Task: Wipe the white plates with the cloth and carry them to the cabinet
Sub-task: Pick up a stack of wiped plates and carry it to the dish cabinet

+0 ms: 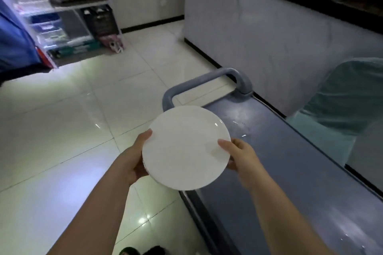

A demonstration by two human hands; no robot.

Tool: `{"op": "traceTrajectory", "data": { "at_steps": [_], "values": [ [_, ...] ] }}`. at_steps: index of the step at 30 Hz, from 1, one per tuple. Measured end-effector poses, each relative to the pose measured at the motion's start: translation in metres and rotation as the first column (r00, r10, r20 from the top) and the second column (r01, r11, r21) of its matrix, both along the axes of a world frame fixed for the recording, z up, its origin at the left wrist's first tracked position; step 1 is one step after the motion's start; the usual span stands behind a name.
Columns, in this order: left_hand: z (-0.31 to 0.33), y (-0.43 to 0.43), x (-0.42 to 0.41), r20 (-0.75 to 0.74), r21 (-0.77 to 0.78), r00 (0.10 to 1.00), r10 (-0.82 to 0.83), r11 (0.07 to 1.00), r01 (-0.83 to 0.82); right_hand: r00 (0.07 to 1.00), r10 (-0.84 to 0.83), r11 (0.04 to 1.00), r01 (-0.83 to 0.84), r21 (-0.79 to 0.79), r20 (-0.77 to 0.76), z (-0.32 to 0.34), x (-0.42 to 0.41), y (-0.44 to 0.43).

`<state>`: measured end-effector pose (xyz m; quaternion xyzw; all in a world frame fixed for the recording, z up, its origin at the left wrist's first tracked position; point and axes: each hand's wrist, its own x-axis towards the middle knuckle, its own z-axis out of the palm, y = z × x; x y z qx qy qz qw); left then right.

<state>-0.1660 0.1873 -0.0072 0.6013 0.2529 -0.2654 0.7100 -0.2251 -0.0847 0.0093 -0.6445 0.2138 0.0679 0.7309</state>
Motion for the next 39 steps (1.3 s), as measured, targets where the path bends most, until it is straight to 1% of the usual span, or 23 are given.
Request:
{"op": "traceTrajectory", "data": {
  "at_steps": [4, 9, 16, 19, 24, 29, 32, 34, 35, 39],
  "values": [
    [0.008, 0.131, 0.014, 0.011, 0.011, 0.990, 0.143, 0.990, -0.143, 0.988, 0.156, 0.988, -0.156, -0.009, -0.009, 0.000, 0.058, 0.124],
    [0.013, 0.286, 0.034, 0.019, 0.017, 0.960, 0.281, 0.960, -0.281, 0.955, 0.291, 0.956, -0.289, 0.043, -0.061, -0.012, 0.129, 0.279],
    [0.008, 0.454, 0.068, -0.003, -0.029, 0.893, 0.450, 0.893, -0.450, 0.866, 0.480, 0.878, -0.474, 0.075, -0.141, -0.019, 0.218, 0.461],
    [0.004, 0.510, 0.093, -0.006, -0.044, 0.844, 0.537, 0.843, -0.536, 0.813, 0.563, 0.826, -0.558, 0.074, -0.148, -0.021, 0.265, 0.527],
    [-0.003, 0.599, 0.151, -0.020, 0.006, 0.769, 0.638, 0.770, -0.639, 0.732, 0.662, 0.748, -0.660, 0.074, -0.161, -0.031, 0.360, 0.637],
    [0.004, 0.687, 0.222, 0.008, 0.022, 0.633, 0.774, 0.633, -0.774, 0.618, 0.774, 0.629, -0.776, 0.053, -0.136, -0.022, 0.468, 0.761],
    [0.018, 0.744, 0.266, 0.025, 0.011, 0.564, 0.825, 0.564, -0.826, 0.556, 0.824, 0.563, -0.824, 0.058, -0.108, -0.008, 0.528, 0.839],
    [0.026, 0.787, 0.294, 0.037, 0.036, 0.528, 0.848, 0.527, -0.849, 0.521, 0.850, 0.526, -0.847, 0.070, -0.080, -0.001, 0.563, 0.892],
    [0.030, 0.810, 0.307, 0.049, 0.036, 0.516, 0.855, 0.514, -0.857, 0.504, 0.861, 0.508, -0.857, 0.081, -0.067, 0.002, 0.579, 0.919],
    [0.041, 0.914, 0.360, 0.115, -0.066, 0.505, 0.855, 0.514, -0.855, 0.464, 0.885, 0.464, -0.879, 0.113, -0.025, 0.012, 0.641, 1.030]
  ]
}}
